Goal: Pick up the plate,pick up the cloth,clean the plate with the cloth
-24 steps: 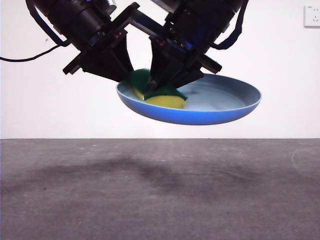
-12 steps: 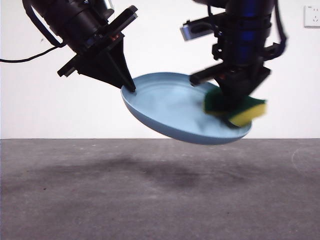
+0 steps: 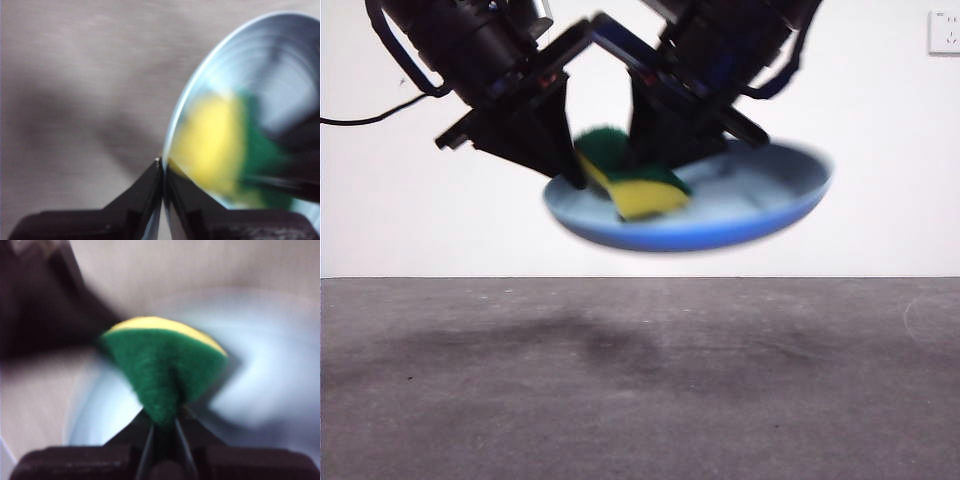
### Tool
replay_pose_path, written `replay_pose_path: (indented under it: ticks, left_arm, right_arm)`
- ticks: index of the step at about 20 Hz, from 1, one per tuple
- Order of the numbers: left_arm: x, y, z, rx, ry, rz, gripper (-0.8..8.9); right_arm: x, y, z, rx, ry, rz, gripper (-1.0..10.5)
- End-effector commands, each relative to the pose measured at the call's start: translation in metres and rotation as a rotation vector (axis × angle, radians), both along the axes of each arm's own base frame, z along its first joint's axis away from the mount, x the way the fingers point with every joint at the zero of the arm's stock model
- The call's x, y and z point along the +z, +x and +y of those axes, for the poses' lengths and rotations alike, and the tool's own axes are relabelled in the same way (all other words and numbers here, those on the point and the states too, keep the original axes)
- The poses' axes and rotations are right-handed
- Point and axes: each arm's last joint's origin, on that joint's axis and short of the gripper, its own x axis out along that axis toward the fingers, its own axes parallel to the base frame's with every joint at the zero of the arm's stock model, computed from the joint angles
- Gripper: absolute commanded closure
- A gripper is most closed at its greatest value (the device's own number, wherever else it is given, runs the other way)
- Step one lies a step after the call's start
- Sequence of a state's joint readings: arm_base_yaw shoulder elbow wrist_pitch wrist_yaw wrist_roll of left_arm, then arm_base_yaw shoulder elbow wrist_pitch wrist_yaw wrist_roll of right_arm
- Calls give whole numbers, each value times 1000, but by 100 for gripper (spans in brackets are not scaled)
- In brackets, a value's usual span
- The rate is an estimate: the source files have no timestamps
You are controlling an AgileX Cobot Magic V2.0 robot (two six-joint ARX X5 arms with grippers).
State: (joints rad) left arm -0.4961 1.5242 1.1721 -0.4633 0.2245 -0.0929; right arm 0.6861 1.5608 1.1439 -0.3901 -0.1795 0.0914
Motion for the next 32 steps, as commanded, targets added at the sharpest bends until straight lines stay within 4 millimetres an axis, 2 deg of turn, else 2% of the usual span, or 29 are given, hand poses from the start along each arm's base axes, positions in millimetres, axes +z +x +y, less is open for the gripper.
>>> replay_pose_path:
  ticks: [1, 5, 11, 15, 20, 23, 25, 26, 28, 29, 30, 32]
  left_arm:
    - [-2, 5, 7, 55, 154, -82, 822]
    - [-11, 19, 27, 113, 206, -65, 822]
    - [-34, 40, 52, 191, 231, 12, 822]
    - [-45, 47, 59, 212, 244, 48, 822]
    - [-70, 55, 58, 207, 274, 120, 822]
    - [-83, 58, 57, 203, 289, 155, 815]
    - [-85, 59, 57, 203, 290, 159, 808]
    - [-85, 59, 57, 203, 290, 158, 754]
    - [-85, 59, 57, 204, 290, 162, 496]
    - [-85, 59, 57, 205, 289, 161, 430]
    - [-84, 59, 57, 203, 286, 160, 394]
    - [-84, 58, 55, 186, 268, 168, 400]
  right_arm:
    - [-1, -7, -10, -12, -49, 51, 954]
    - [18, -21, -25, -44, -86, 39, 954]
    - [59, -46, -51, -134, -73, -110, 954]
    - [83, -63, -66, -183, -41, -215, 954]
    - [115, -92, -93, -275, 16, -366, 954]
    - [125, -103, -104, -334, 23, -427, 954]
    - [128, -108, -108, -342, 35, -442, 954]
    - [128, -108, -109, -346, 33, -440, 954]
    - [126, -106, -110, -363, 12, -433, 954]
    - [125, -105, -110, -369, 4, -430, 954]
    - [124, -103, -109, -371, -1, -424, 954]
    - [120, -98, -106, -370, -16, -407, 954]
